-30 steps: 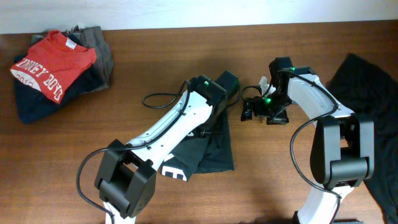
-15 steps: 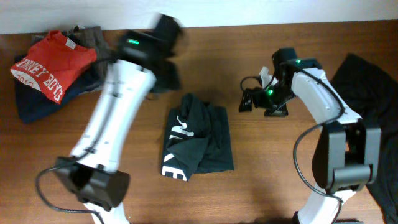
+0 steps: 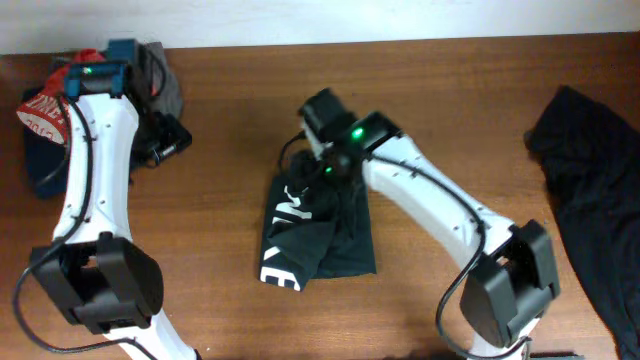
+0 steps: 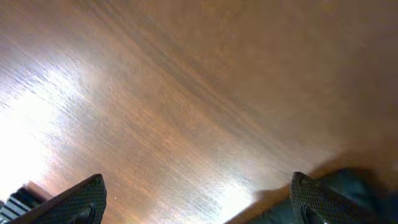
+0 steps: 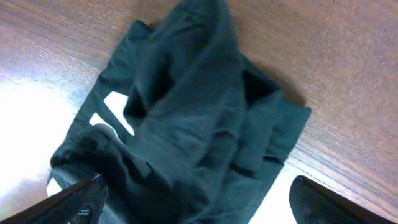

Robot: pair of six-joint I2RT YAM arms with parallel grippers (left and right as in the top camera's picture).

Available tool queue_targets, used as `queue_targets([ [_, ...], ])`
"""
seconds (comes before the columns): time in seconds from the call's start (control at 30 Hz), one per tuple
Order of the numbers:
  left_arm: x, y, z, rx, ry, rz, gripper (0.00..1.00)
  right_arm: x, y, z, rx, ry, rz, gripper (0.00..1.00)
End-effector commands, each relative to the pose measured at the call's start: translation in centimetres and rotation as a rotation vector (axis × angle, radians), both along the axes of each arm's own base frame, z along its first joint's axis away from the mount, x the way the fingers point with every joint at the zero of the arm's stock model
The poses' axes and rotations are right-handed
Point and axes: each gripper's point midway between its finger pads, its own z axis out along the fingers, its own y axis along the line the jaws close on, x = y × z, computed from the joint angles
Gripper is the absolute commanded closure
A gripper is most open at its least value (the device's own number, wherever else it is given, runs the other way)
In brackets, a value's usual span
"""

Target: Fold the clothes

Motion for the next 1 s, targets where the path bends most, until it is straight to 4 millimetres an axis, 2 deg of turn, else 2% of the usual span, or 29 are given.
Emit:
queue_targets([
  [0.0,-1.3,-0.2,-2.1,-0.02,0.044,0.015,0.06,0.6,0.7,0.9,-0.082,-0.118,-0.024,0.04],
  [0.13,-1.8,-1.0,-4.4,-0.069,0.072,0.015,0.06,0.6,1.9,0.0,-0.075,-0.121,-0.044,0.07],
  [0.23,-2.3,-1.3,-5.3,-0.082,0.094,0.015,0.05,0.7,2.0,-1.9,-0.094,-0.09,-0.068,0.09],
  [0.4,-2.4,-1.3,-5.3,-0.082,0.095,0.015,0.05,0.9,2.2,-3.9,-0.12,-0.063,-0.066,0.17],
  [0.57,-2.4,-1.3,-5.3,-0.082,0.096,0.015,0.05,0.8,1.9,-4.6,-0.131,-0.047,-0.079,0.36],
  [0.63,-2.4,-1.3,-5.3,-0.082,0.096,0.015,0.05,0.7,1.9,-4.8,-0.136,-0.042,-0.078,0.39],
  [0.7,-2.4,-1.3,-5.3,-0.082,0.097,0.015,0.05,1.0,1.4,-5.2,-0.16,-0.048,-0.087,0.53],
  [0.73,-2.4,-1.3,-5.3,-0.082,0.097,0.015,0.05,1.3,1.1,-5.2,-0.17,-0.054,-0.095,0.65],
  [0.77,-2.4,-1.3,-5.3,-0.083,0.097,0.015,0.05,1.4,0.9,-5.2,-0.17,-0.053,-0.099,0.69],
  [0.8,-2.4,-1.3,-5.3,-0.082,0.096,0.015,0.05,1.6,0.6,-5.2,-0.17,-0.052,-0.108,0.81],
  [0.87,-2.4,-1.3,-5.3,-0.082,0.097,0.015,0.05,2.2,-0.4,-5.2,-0.184,-0.059,-0.152,0.96],
  [0.97,-2.4,-1.3,-5.3,-0.082,0.096,0.015,0.05,3.0,-2.2,-5.2,-0.207,-0.058,-0.19,0.96],
])
